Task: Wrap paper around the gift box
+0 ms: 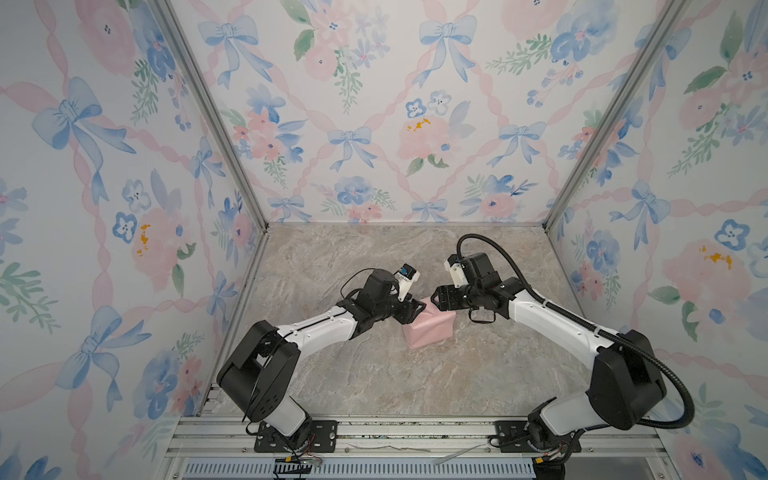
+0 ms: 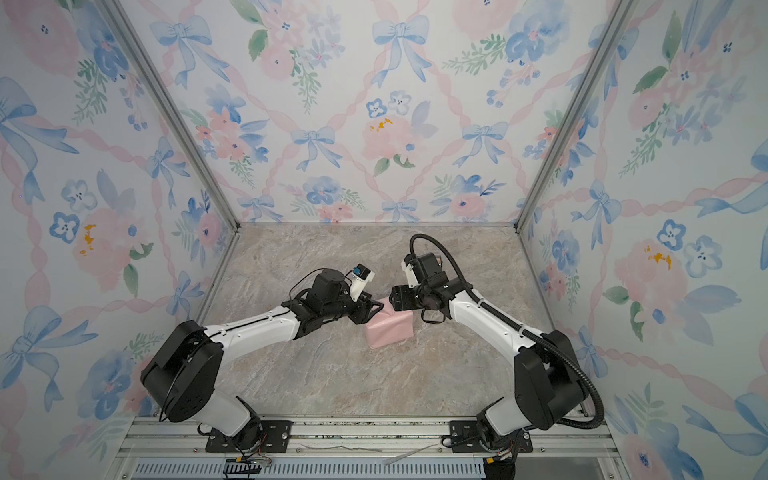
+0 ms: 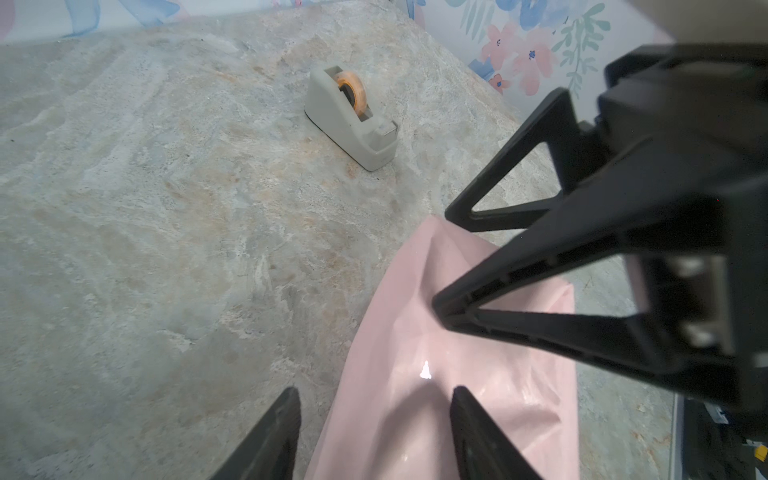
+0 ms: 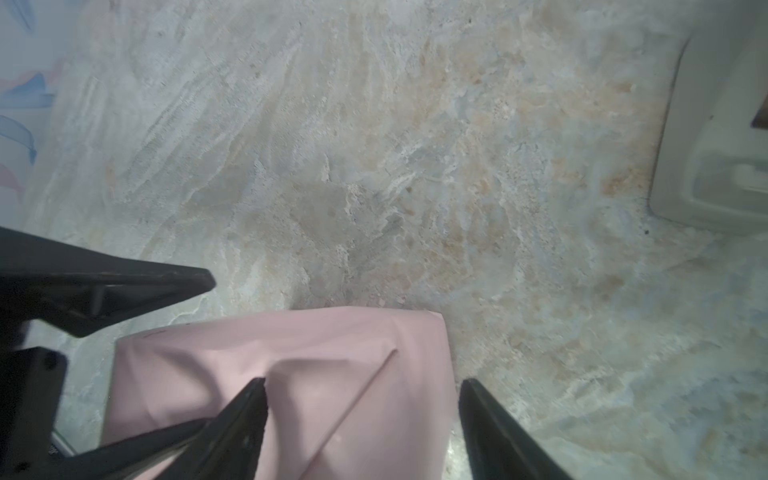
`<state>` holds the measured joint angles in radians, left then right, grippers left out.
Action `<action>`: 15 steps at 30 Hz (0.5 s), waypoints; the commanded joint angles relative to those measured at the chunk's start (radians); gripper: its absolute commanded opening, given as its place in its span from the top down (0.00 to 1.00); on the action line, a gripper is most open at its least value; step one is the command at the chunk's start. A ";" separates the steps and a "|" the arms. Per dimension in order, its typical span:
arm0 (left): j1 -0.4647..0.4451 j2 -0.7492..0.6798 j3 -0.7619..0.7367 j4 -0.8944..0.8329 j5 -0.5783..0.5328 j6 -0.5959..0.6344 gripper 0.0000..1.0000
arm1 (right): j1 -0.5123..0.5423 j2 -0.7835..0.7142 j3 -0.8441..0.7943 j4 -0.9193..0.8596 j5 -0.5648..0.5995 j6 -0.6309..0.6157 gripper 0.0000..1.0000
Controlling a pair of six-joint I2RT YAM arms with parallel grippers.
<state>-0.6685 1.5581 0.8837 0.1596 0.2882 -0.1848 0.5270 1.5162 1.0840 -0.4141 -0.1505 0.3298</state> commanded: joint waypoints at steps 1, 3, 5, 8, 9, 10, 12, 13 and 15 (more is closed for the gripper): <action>-0.011 -0.013 -0.049 -0.093 -0.028 0.010 0.41 | 0.007 0.032 0.014 -0.105 0.096 -0.016 0.30; -0.010 -0.026 -0.062 -0.094 -0.043 0.001 0.41 | 0.008 0.030 -0.010 -0.116 0.135 -0.002 0.38; -0.009 -0.035 -0.076 -0.101 -0.047 -0.006 0.41 | 0.008 0.022 -0.039 -0.109 0.144 0.011 0.42; -0.009 -0.051 -0.097 -0.122 -0.071 -0.022 0.41 | 0.013 0.008 -0.072 -0.105 0.154 0.022 0.42; -0.008 -0.061 -0.108 -0.126 -0.082 -0.026 0.41 | 0.015 0.002 -0.083 -0.101 0.156 0.025 0.43; -0.007 -0.069 -0.116 -0.129 -0.089 -0.030 0.41 | 0.018 -0.002 -0.089 -0.098 0.156 0.027 0.43; -0.006 -0.089 -0.127 -0.137 -0.096 -0.033 0.42 | 0.026 -0.010 -0.096 -0.093 0.155 0.029 0.43; -0.005 -0.100 -0.129 -0.138 -0.095 -0.033 0.42 | 0.031 -0.011 -0.097 -0.092 0.154 0.029 0.43; -0.005 -0.125 -0.122 -0.138 -0.088 -0.033 0.41 | 0.043 -0.014 -0.094 -0.085 0.153 0.028 0.43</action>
<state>-0.6739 1.4502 0.7918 0.1497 0.2340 -0.2157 0.5587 1.4826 1.0409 -0.3580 -0.0822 0.3611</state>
